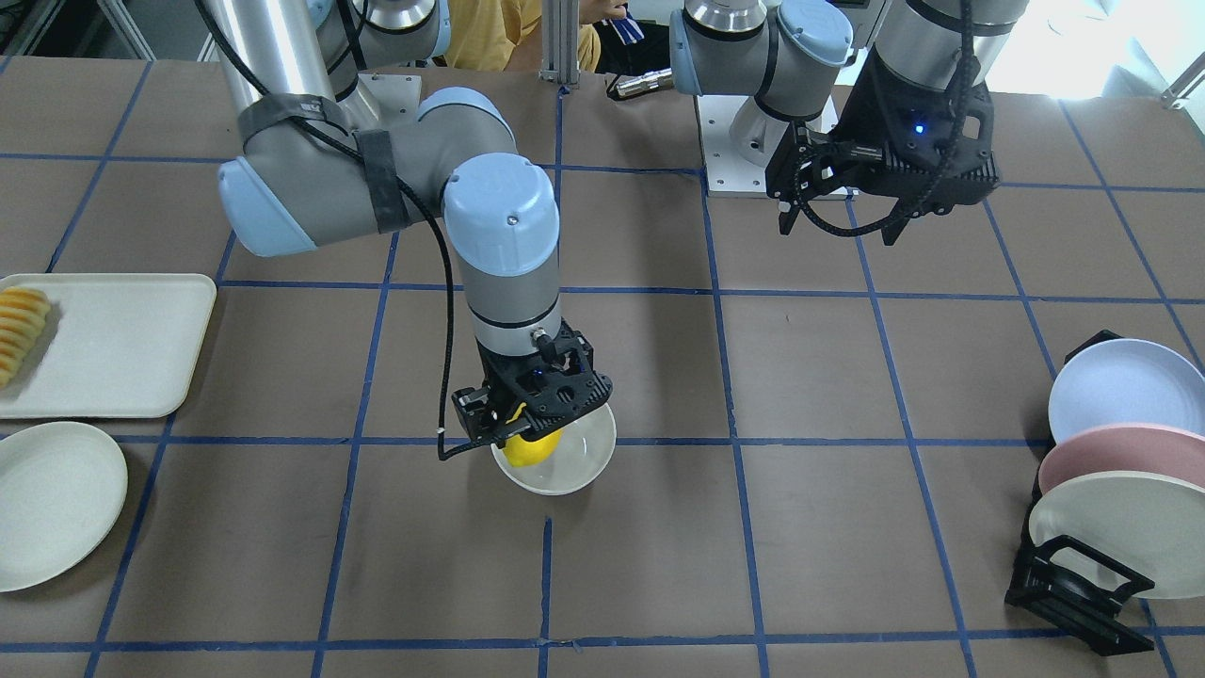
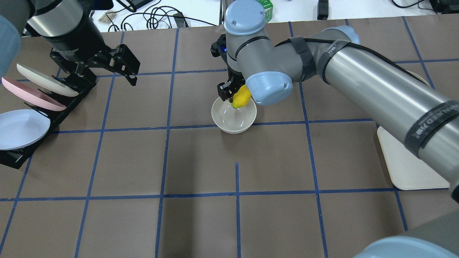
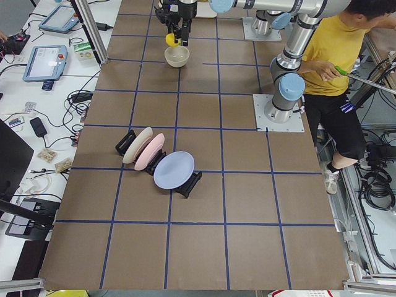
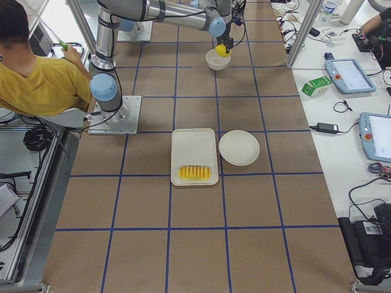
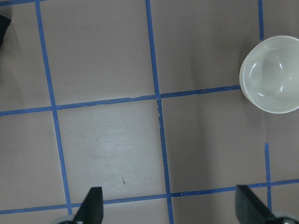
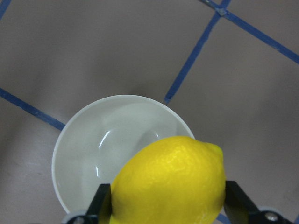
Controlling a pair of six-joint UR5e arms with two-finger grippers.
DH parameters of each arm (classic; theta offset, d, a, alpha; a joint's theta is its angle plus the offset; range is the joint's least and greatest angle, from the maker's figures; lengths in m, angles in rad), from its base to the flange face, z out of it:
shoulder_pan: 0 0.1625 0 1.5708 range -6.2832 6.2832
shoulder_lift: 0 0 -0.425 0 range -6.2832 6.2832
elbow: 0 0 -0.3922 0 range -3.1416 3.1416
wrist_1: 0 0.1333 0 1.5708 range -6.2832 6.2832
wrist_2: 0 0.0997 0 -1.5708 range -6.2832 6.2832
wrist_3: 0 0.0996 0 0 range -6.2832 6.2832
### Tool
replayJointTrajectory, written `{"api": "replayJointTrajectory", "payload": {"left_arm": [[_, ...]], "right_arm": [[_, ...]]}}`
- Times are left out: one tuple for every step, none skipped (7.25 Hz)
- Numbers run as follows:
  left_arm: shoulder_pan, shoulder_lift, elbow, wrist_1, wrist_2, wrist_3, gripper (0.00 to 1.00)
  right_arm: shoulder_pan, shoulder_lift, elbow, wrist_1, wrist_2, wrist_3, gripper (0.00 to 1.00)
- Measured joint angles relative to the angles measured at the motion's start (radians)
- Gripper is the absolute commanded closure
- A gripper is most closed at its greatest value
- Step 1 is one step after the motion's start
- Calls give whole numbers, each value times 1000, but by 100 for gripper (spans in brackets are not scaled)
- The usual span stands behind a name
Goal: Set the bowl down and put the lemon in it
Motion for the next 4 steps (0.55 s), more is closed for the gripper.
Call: {"api": "replayJointTrajectory", "payload": {"left_arm": [[0, 0, 0, 0, 0, 0, 0], [0, 0, 1, 0, -1, 0, 0], [0, 0, 1, 0, -2, 0, 0], [0, 0, 1, 0, -2, 1, 0]], "right_arm": [[14, 17, 4, -11, 1, -12, 100], [20, 31, 5, -15, 3, -40, 100], [23, 44, 6, -16, 5, -73, 100], [25, 54, 8, -17, 6, -100, 100]]}}
